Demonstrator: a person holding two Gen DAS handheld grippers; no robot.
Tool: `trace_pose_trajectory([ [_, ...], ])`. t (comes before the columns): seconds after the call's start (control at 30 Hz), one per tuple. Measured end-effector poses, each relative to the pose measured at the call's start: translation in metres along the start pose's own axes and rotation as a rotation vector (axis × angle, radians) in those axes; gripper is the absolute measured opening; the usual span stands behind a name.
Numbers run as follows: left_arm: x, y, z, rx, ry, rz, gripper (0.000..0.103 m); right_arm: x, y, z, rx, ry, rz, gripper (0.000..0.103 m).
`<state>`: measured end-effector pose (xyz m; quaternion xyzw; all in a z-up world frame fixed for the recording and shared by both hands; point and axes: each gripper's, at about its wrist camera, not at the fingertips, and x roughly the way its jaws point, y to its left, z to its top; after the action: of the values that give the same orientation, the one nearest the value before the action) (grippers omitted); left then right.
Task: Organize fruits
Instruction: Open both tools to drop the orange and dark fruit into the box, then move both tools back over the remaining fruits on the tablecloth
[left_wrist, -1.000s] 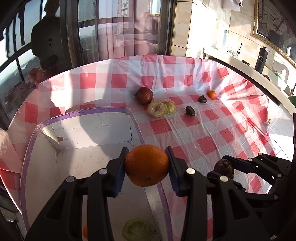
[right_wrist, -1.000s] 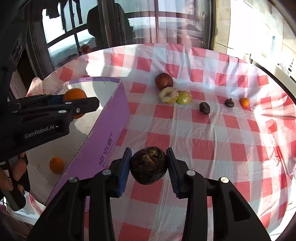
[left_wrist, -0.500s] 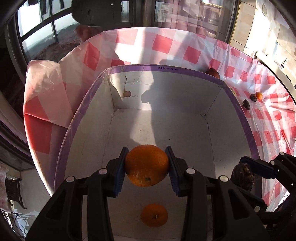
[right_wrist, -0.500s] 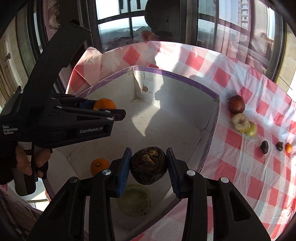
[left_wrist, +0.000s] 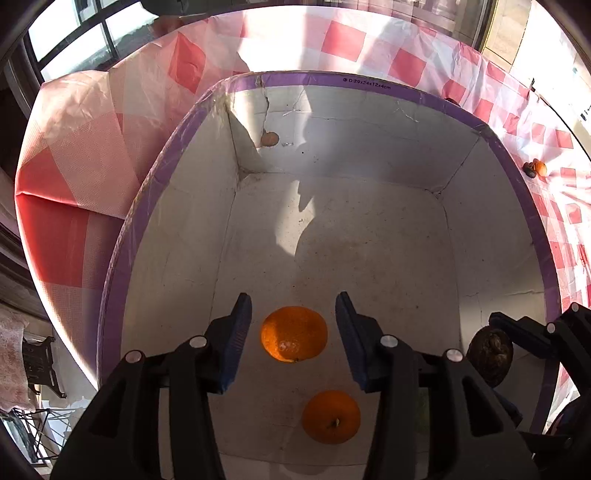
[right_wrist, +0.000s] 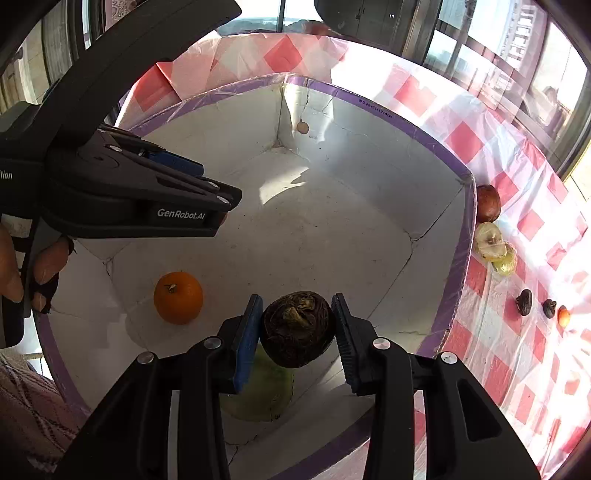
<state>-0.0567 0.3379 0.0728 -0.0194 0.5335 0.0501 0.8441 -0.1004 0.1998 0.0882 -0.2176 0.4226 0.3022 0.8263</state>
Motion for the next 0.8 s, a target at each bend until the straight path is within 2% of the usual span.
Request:
trace_pose_trajectory([
  [0.07,0.0,-0.001,0.0,0.003,0.003,0.003,0.065,0.001,0.001,0.0,-0.004,0.001,-0.01,0.04],
  [0.13,0.0,-0.001,-0.001,0.007,0.005,0.001,0.066,0.0,0.0,-0.001,0.003,-0.003,-0.01,0.041],
  [0.27,-0.003,0.001,-0.004,0.002,-0.001,-0.006,0.077,0.001,0.004,-0.001,0.003,-0.007,0.003,0.055],
  [0.63,0.0,0.0,-0.003,0.013,0.009,0.003,0.081,0.003,0.011,-0.005,-0.025,-0.012,0.011,0.066],
  [0.8,0.0,-0.002,-0.002,0.023,0.01,0.017,0.084,-0.003,0.007,-0.004,0.001,-0.037,0.036,0.066],
])
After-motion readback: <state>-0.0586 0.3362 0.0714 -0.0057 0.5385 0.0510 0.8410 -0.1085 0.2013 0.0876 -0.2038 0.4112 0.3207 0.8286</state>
